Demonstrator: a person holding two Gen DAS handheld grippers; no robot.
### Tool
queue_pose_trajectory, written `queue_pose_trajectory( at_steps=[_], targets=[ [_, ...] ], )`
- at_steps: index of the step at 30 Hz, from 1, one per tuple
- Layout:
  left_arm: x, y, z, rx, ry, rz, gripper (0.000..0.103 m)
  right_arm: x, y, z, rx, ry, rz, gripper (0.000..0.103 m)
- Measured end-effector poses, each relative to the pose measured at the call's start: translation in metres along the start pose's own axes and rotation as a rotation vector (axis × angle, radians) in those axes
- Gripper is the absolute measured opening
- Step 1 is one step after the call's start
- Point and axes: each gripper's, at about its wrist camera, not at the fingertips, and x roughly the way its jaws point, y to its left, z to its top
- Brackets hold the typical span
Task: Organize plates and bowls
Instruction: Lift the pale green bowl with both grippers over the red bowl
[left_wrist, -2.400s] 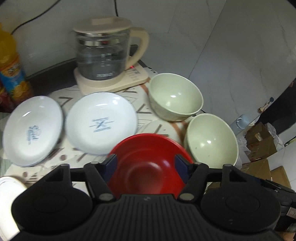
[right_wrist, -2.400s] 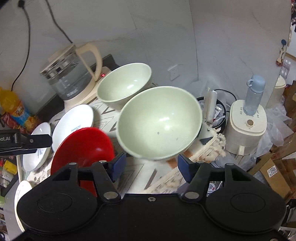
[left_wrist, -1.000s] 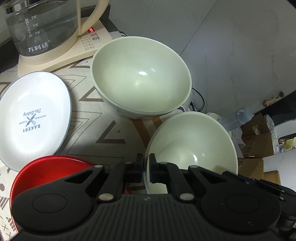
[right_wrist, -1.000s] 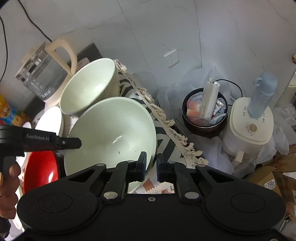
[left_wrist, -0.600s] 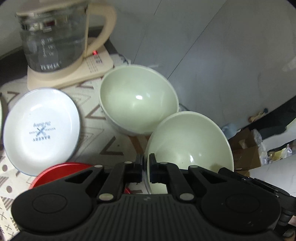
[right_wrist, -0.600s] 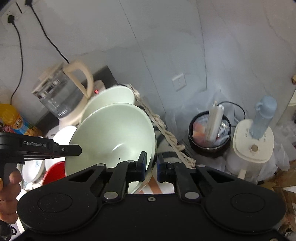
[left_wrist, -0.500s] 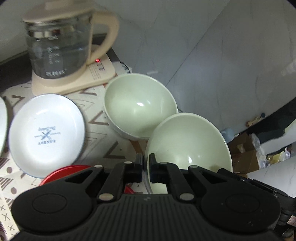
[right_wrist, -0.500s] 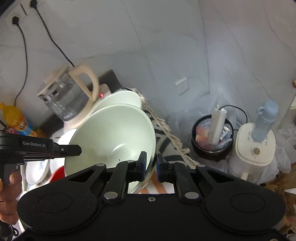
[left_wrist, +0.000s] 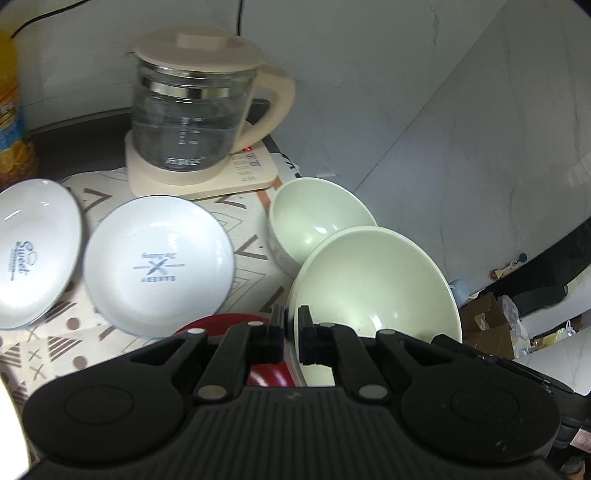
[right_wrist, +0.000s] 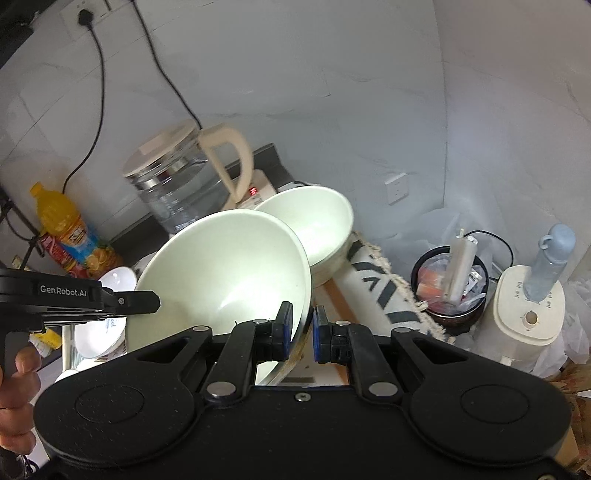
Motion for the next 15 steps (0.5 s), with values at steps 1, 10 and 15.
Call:
queue_pose_trajectory(
  at_steps=[1,10,15],
  targets=[
    [-0.003,0.003,-0.001,-0.004,-0.001,0.002,0.005,0.0,0.004,-0.001,-0.004,0.002,0.002,0.011],
    [-0.018,0.037,-0.019,-0.048,0.01,0.024,0.005,0.006,0.034,-0.016,-0.048,0.027,0.014,0.011],
    [-0.016,0.052,-0.03,-0.064,0.037,0.032,0.005,0.012,0.042,-0.025,-0.052,0.054,0.012,0.011]
  ],
)
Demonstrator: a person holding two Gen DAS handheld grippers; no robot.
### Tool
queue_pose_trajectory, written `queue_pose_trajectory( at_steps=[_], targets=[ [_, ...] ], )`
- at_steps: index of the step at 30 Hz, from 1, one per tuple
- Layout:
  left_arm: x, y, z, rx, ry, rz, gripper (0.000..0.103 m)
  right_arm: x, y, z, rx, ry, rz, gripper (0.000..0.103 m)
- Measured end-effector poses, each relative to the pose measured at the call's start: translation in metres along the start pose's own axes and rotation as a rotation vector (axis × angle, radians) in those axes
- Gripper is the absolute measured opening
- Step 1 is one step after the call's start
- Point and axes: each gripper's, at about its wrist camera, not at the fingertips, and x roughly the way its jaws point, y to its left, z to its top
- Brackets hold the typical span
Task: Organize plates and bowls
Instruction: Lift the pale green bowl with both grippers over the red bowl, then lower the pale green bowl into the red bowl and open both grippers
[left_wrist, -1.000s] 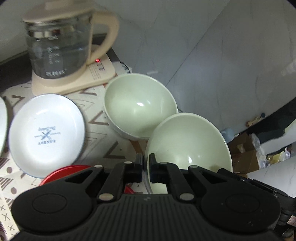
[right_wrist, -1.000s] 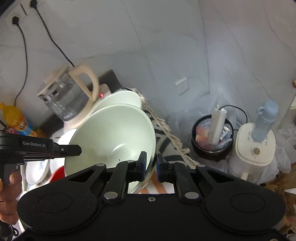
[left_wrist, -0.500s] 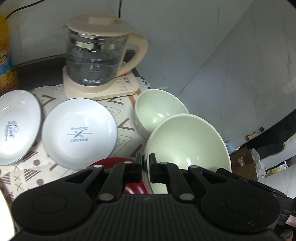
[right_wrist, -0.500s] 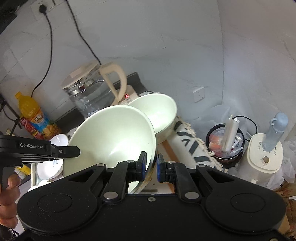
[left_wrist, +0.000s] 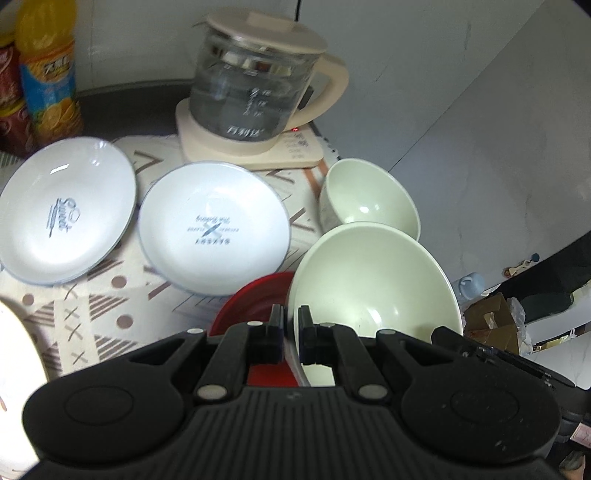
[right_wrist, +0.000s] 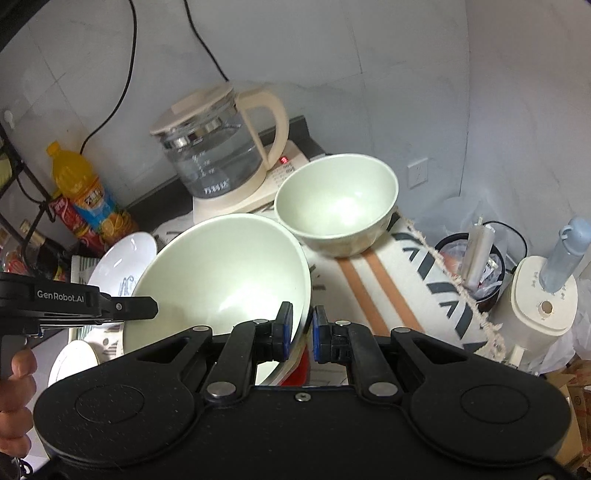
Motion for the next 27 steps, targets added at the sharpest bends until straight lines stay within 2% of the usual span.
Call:
queue_pose_trajectory(
  at_steps=[13,27],
  targets=[
    [0.02,0.03,-0.024,-0.043,0.098,0.04,0.005,0.02,0.017,-0.021,-0.043,0.062,-0.013,0.01],
    [0.045,0.036,-0.03,-0.052,0.152,0.058,0.005,0.033,0.022,-0.023,-0.092,0.06,-0.051,0.009]
  ],
)
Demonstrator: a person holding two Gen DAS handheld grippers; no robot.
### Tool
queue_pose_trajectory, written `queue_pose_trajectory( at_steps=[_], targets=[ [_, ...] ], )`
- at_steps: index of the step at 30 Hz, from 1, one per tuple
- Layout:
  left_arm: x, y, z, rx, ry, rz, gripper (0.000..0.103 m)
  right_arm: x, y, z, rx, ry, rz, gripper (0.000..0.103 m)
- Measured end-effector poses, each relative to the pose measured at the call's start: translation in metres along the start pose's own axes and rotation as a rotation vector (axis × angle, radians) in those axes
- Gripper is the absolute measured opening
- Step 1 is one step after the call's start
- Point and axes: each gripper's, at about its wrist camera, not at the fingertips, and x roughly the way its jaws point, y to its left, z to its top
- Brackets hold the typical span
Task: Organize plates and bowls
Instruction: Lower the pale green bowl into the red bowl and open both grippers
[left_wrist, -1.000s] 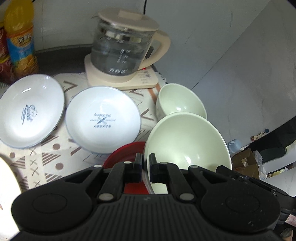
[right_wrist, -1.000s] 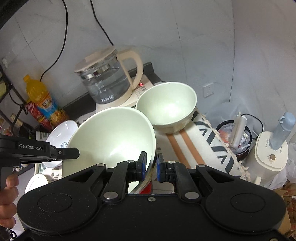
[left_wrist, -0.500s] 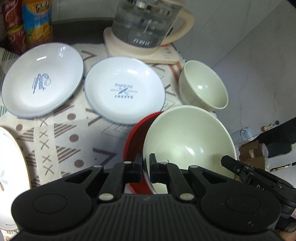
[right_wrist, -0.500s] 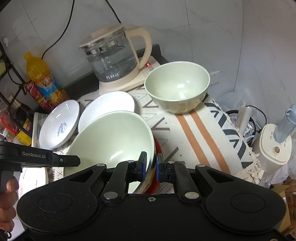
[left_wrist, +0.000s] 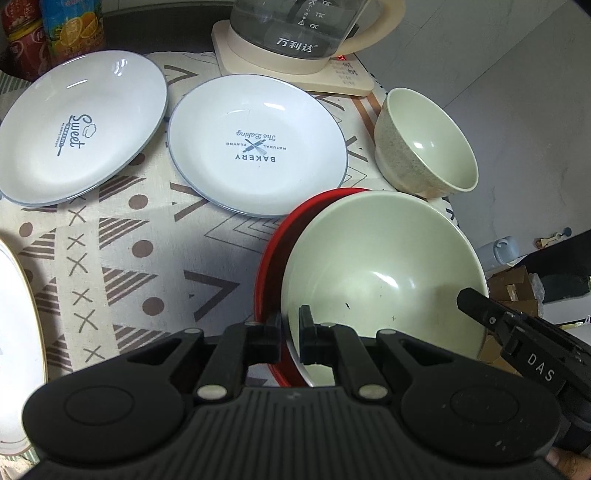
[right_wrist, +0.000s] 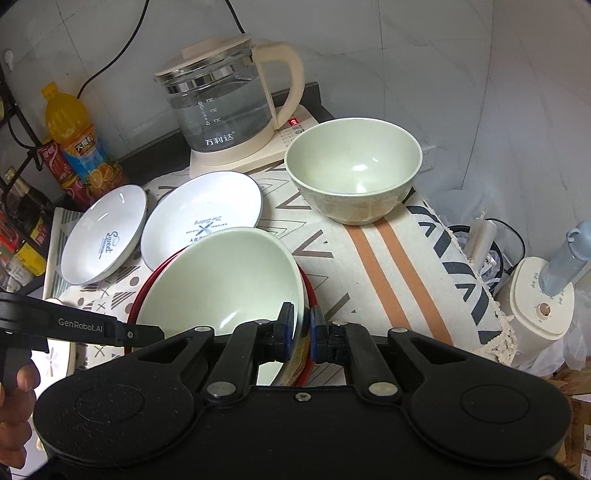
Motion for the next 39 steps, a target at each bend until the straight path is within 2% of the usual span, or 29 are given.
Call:
queue_pose_trajectory(
  at_steps=[8,21,31,39],
  targets=[
    [-0.003,-0.001,0.003,-0.008,0.024,0.006,0.009,0.003,-0.001,0.0,0.004,0.001,0.003,0.007],
    [-0.034,0.008,-0.003,-0.037,-0.036,-0.017,0.01,0.003,0.005,0.001,0.003,-0.024,0.013,0.006],
    [-0.039,0.017,-0.008,-0.064,-0.033,0.008,0.01,0.009,0.001,-0.003,0.012,-0.004,-0.018,0.006],
    [-0.038,0.01,-0.006,-0.044,-0.033,0.015,0.01,0.011,0.003,-0.003,-0.018,0.002,-0.04,0.008]
  ],
)
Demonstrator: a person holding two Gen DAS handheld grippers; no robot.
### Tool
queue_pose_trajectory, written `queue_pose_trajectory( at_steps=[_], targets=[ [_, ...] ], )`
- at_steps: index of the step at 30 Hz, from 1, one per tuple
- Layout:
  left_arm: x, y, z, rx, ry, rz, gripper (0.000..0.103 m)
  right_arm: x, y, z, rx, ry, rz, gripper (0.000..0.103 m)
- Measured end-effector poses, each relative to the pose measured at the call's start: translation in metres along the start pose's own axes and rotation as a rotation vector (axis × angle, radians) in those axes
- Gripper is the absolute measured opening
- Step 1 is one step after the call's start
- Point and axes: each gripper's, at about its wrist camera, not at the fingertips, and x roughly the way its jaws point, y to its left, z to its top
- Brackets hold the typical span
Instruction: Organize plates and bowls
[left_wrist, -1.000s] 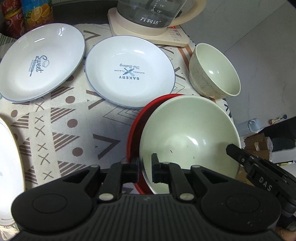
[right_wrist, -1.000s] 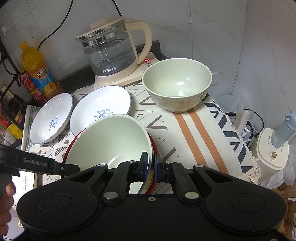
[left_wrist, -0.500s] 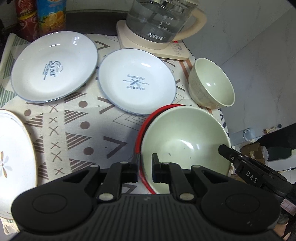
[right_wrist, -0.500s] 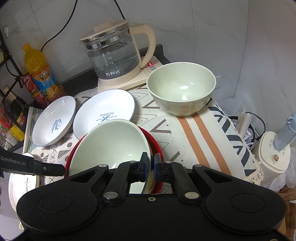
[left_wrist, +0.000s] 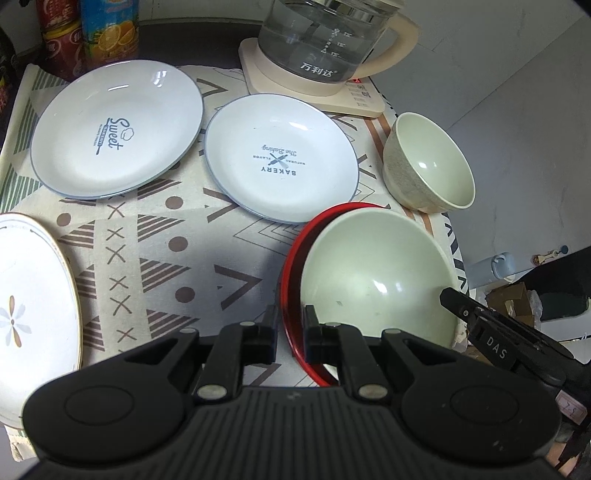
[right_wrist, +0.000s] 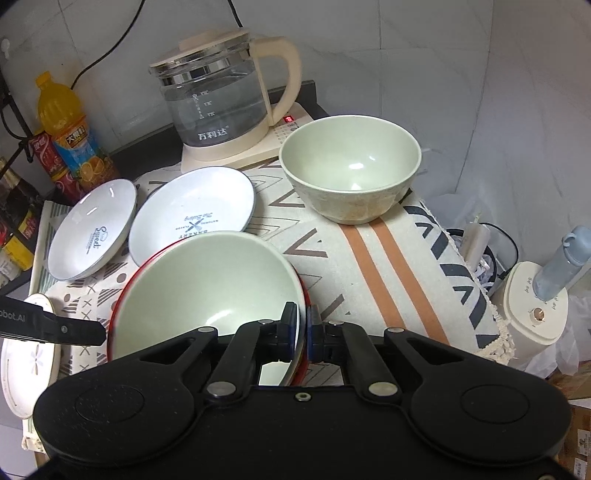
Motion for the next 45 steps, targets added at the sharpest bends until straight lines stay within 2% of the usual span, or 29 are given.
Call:
queue_pose_trajectory(
  at_steps=[5,11,18,23,45],
  targets=[
    [-0.001,-0.006,0.003,0.019,-0.004,0.008,0.011,0.0,-0.005,0.001,0.017,0.009,0.023,0.008],
    [0.0,-0.016,0.011,0.036,-0.014,0.017,0.018,-0.009,-0.013,0.004,0.07,0.01,0.082,0.015],
    [0.007,-0.035,0.025,0.066,-0.034,0.037,0.044,-0.011,-0.024,0.013,0.1,0.003,0.118,0.044],
    [0.014,-0.049,0.036,0.077,-0.039,0.035,0.05,-0.009,-0.037,0.026,0.12,-0.017,0.135,0.05],
    [0.066,-0.113,0.103,0.115,-0.098,0.008,0.052,0.034,-0.099,0.075,0.222,-0.035,0.11,0.05]
  ],
)
